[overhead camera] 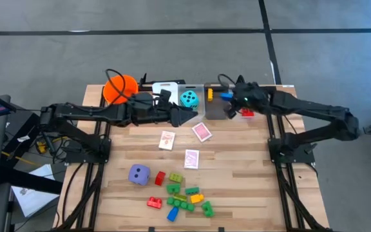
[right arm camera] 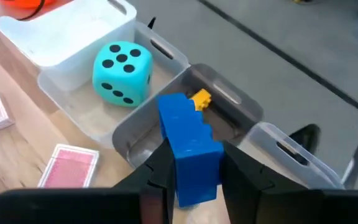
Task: Pick & Place Toys
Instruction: Put the small blue game piece into the black bin, then put the small green game piece into the black bin
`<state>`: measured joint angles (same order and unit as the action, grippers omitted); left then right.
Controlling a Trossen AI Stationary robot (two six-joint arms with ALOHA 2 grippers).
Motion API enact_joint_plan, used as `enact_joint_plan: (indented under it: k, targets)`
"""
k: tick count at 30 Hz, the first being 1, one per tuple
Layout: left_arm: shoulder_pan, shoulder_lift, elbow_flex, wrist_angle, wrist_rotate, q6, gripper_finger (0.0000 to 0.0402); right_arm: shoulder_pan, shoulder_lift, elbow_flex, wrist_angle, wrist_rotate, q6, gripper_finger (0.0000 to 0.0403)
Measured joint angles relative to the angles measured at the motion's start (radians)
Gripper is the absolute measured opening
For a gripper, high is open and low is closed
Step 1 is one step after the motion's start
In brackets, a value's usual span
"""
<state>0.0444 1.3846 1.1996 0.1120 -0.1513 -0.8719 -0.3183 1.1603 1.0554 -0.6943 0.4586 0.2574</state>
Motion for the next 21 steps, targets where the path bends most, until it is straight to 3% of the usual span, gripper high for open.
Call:
enact_joint_plan:
  k: [5, 11, 16, 21]
  targets:
    - [-0.01, 0.0, 0.001, -0.001, -0.018, -0.028, 0.0342, -0.07, 0.083, 0.0, 0.075, -0.017, -0.029, 0.0103]
    - [-0.05, 0.0, 0.001, 0.0, -0.021, -0.031, 0.0336, -0.116, 0.184, 0.0, 0.059, -0.037, -0.014, 0.0187]
    - [-0.087, 0.0, 0.001, -0.001, -0.021, -0.014, 0.0336, -0.139, 0.243, 0.0, 0.044, -0.151, -0.021, 0.0249]
    - [-0.107, 0.0, 0.001, -0.001, -0.054, 0.022, 0.0336, -0.124, 0.246, 0.0, 0.048, -0.353, -0.081, 0.0268]
